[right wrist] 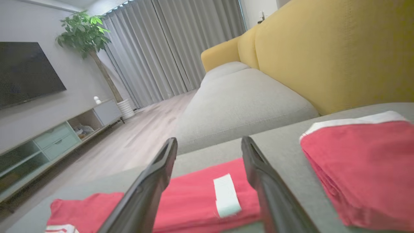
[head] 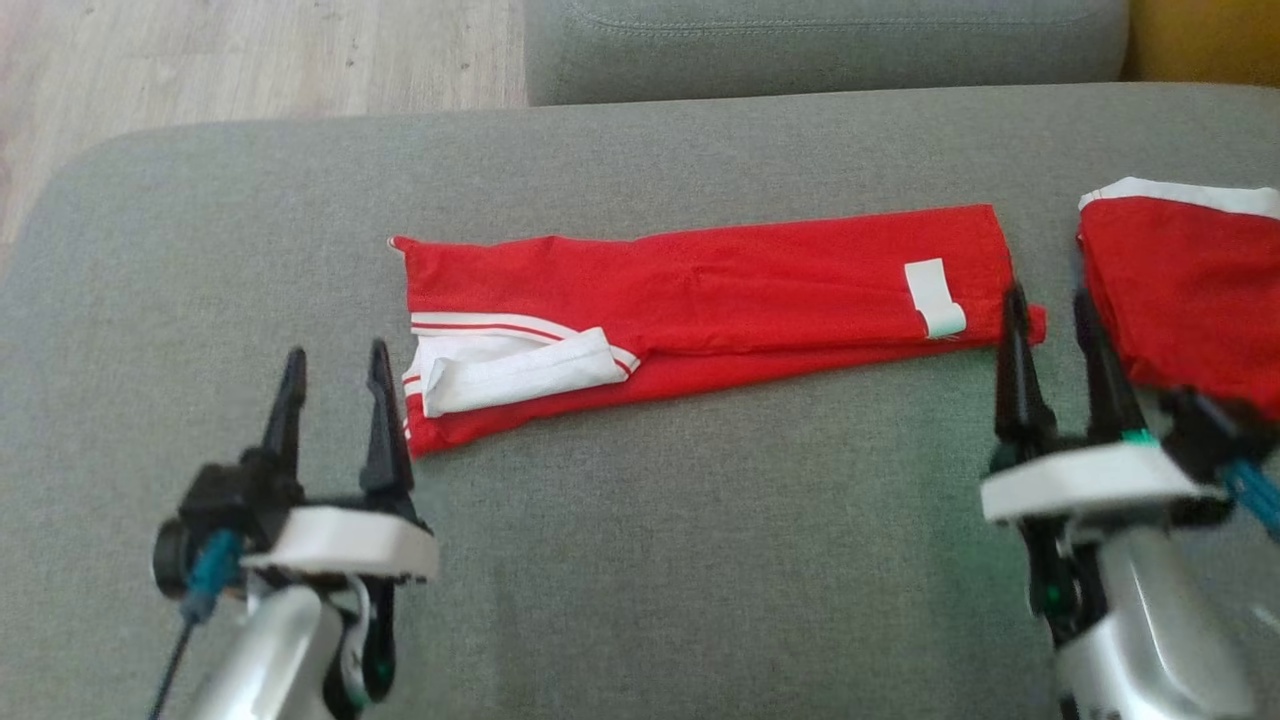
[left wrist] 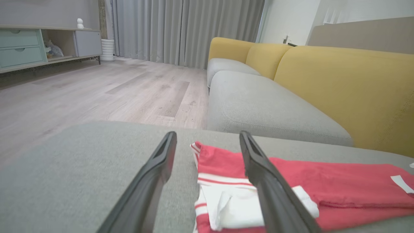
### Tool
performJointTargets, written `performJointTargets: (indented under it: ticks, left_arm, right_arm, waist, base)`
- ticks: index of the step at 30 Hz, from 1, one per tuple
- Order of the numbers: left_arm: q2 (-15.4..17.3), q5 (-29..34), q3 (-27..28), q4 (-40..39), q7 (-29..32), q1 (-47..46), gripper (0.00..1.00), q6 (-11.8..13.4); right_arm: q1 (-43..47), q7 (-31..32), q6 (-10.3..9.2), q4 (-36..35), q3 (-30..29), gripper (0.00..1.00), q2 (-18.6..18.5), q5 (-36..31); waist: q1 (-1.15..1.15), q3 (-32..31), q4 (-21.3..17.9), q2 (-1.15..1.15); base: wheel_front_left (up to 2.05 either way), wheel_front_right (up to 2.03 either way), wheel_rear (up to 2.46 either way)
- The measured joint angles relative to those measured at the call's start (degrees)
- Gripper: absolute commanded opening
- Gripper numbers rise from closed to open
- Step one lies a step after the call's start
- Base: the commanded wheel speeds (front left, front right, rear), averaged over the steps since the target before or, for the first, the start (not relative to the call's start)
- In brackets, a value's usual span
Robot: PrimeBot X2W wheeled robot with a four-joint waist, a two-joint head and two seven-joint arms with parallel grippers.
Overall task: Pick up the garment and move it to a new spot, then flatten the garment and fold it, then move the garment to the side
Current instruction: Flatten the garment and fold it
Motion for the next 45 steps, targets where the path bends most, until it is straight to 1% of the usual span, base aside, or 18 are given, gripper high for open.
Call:
performJointTargets:
  ticks: [1, 5, 10, 11, 15, 18, 21, 24, 27, 33, 38, 39, 40, 41, 45]
  left_arm:
    - [-0.86, 0.85, 0.70, 0.27, 0.00, 0.91, 1.00, -0.67]
    - [-3.69, 3.90, 3.69, 0.92, 0.00, 3.20, 1.00, -2.96]
    - [-5.48, 7.14, 6.73, 1.80, 0.00, 2.94, 1.00, -5.61]
    - [-5.48, 7.14, 6.73, 1.80, 0.00, 2.94, 1.00, -5.61]
    - [-6.80, 9.17, 8.11, 2.37, 0.00, 1.85, 1.00, -7.36]
    - [-7.67, 10.50, 8.66, 3.32, 0.00, 0.16, 1.00, -8.69]
    - [-8.46, 11.52, 9.21, 3.99, 0.00, -0.94, 1.00, -9.69]
    - [-9.32, 12.43, 9.64, 4.48, 0.00, -1.38, 1.00, -10.53]
    - [-9.87, 13.07, 10.32, 5.35, 0.00, -1.76, 1.00, -11.28]
    - [-10.92, 13.59, 11.20, 6.35, 0.00, -2.18, 1.00, -12.66]
    - [-11.28, 14.68, 12.33, 7.23, 0.00, -2.81, 1.00, -13.29]
    - [-11.31, 14.91, 12.54, 7.47, 0.00, -3.12, 1.00, -13.67]
    - [-11.35, 15.02, 12.70, 7.59, 0.00, -3.38, 1.00, -13.66]
    - [-11.43, 15.02, 12.84, 7.66, 0.00, -3.60, 1.00, -13.66]
    - [-11.57, 15.59, 13.89, 7.71, 0.00, -3.73, 1.00, -13.72]
  right_arm:
    - [1.36, 0.00, 0.00, -0.71, -0.56, 1.00, 0.01, -0.47]
    - [3.93, 0.00, 0.00, -3.02, -0.02, 1.00, 0.20, 1.32]
    - [3.70, 0.00, 0.00, -4.32, -0.15, 1.00, 0.30, 1.41]
    - [3.70, 0.00, 0.00, -4.32, -0.15, 1.00, 0.30, 1.41]
    - [1.65, 0.00, 0.00, -2.80, -0.60, 1.00, 0.31, -1.26]
    - [-2.13, 0.01, 0.00, 0.86, -2.54, 1.00, 0.32, -3.04]
    - [-6.83, 1.27, 0.00, 5.59, -5.53, 1.00, 0.31, -4.07]
    - [-11.09, 3.32, 0.00, 11.00, -8.48, 1.00, 0.31, -7.25]
    - [-14.50, 4.88, 0.00, 17.07, -12.96, 1.00, 0.31, -10.74]
    - [-18.25, 5.48, 0.00, 26.64, -20.74, 1.00, 0.30, -18.63]
    - [-20.72, 4.37, 0.00, 32.75, -23.59, 1.00, 0.22, -21.26]
    - [-21.46, 4.37, 0.00, 33.86, -23.68, 0.91, 0.11, -21.75]
    - [-22.26, 4.37, 0.00, 34.83, -23.66, 0.05, 0.04, -22.09]
    - [-22.98, 4.21, 0.00, 35.61, -23.37, 0.00, -0.02, -22.59]
    - [-24.12, 3.03, 0.00, 35.96, -23.69, 0.00, 0.44, -25.09]
  waist:
    - [0.00, -0.02, 0.04, 0.00]
    - [0.01, 0.52, 0.05, 0.00]
    - [0.01, 1.77, 0.18, 0.00]
    - [0.01, 1.77, 0.18, 0.00]
    - [0.01, 3.51, 0.58, 0.00]
    - [0.01, 4.96, 1.10, 0.00]
    - [0.02, 6.39, 1.77, 0.00]
    - [0.02, 7.60, 2.65, 0.00]
    - [0.02, 8.42, 3.60, 0.00]
    - [0.01, 9.12, 4.70, 0.00]
    - [0.01, 9.41, 4.85, 0.00]
    - [0.01, 9.45, 4.84, 0.00]
    - [0.01, 9.45, 4.78, 0.00]
    - [0.01, 9.42, 4.68, 0.00]
    - [0.01, 9.15, 3.68, 0.00]
  base:
    - [0.00, 0.00, 0.00]
    - [0.00, 0.00, 0.00]
    - [0.00, 0.00, 0.00]
    - [0.00, 0.00, 0.00]
    - [0.00, 0.00, 0.00]
    - [0.00, 0.00, 0.00]
    - [0.00, 0.00, 0.00]
    - [0.00, 0.00, 0.00]
    - [0.00, 0.00, 0.00]
    - [0.00, 0.00, 0.00]
    - [0.00, 0.00, 0.00]
    - [0.00, 0.00, 0.00]
    - [0.00, 0.00, 0.00]
    - [0.00, 0.00, 0.00]
    - [0.00, 0.00, 0.00]
